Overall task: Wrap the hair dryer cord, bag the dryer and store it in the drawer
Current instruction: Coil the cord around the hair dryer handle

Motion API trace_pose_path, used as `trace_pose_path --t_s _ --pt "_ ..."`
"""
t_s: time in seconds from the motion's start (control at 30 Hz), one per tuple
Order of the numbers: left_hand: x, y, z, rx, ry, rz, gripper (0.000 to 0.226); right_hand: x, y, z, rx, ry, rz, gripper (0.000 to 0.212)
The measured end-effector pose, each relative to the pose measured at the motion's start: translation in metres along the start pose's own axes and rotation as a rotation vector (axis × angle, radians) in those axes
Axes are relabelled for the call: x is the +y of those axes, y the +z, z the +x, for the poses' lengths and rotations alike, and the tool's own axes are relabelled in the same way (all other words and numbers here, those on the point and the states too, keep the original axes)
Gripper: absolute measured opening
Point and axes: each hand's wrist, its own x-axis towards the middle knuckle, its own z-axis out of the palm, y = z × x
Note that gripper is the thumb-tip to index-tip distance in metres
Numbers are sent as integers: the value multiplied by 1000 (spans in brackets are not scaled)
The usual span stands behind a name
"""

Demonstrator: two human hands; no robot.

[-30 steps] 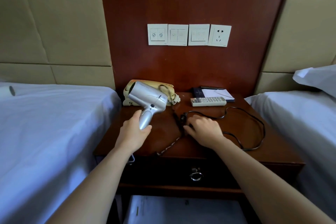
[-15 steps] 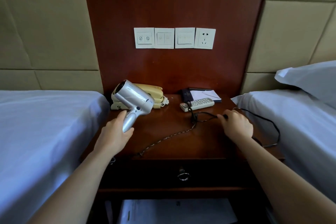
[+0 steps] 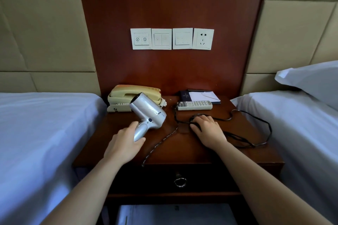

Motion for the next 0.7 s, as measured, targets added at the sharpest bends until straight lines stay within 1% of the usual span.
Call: trace_pose_path --t_s 0.07,0.2,0.27,0.33,0.43,0.5,0.6,0.7 --pt "1 2 3 27 -34 -30 48 -2 2 10 3 1 40 31" --pt "0 6 11 66 -90 -114 37 -5 8 24 -22 -19 62 35" --pt "-2 7 14 75 -105 -143 36 -7 10 26 1 -43 125 34" --pt "-4 8 14 82 -110 -157 39 -9 9 24 68 -78 237 32" --pt "-7 6 12 90 -116 -159 43 -12 4 12 227 -100 398 26" --pt "-11 4 10 91 -119 -146 42 -13 0 1 313 -119 452 24" --pt "-15 -1 7 97 -140 -145 44 -10 -6 -14 386 -147 425 23" --pt "-18 -2 4 126 -170 -181 45 -4 -10 -23 449 -264 196 26"
